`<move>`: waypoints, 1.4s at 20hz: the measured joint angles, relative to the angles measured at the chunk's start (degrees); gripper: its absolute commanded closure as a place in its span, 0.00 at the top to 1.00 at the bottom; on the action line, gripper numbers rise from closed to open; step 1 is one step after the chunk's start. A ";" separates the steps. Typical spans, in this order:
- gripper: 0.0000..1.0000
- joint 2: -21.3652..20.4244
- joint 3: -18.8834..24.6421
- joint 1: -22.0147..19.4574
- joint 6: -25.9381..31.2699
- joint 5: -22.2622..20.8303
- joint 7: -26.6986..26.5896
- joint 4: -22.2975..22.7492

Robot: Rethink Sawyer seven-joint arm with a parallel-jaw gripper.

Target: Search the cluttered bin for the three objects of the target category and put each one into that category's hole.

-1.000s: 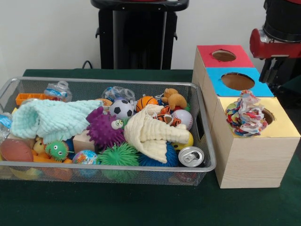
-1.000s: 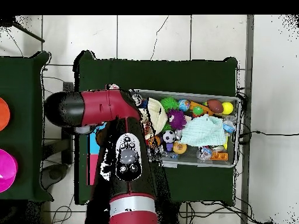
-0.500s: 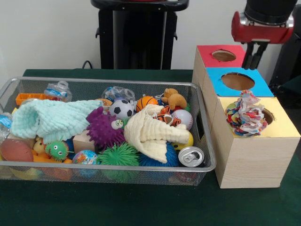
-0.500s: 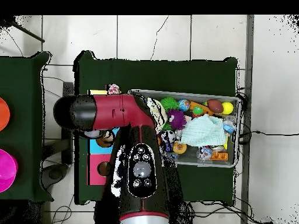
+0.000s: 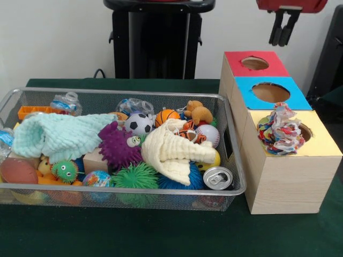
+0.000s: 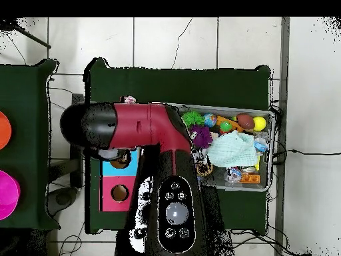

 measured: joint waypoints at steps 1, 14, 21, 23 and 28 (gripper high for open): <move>0.00 0.08 0.00 -0.14 1.78 -0.07 0.00 -1.21; 0.00 4.56 0.02 -0.17 4.83 -0.79 0.00 -13.11; 0.00 8.39 0.04 -0.18 4.83 -0.85 0.00 -18.53; 0.00 9.15 0.04 -0.18 4.83 -0.84 0.00 -19.44; 0.00 10.70 0.04 -0.18 4.83 -0.85 0.00 -20.75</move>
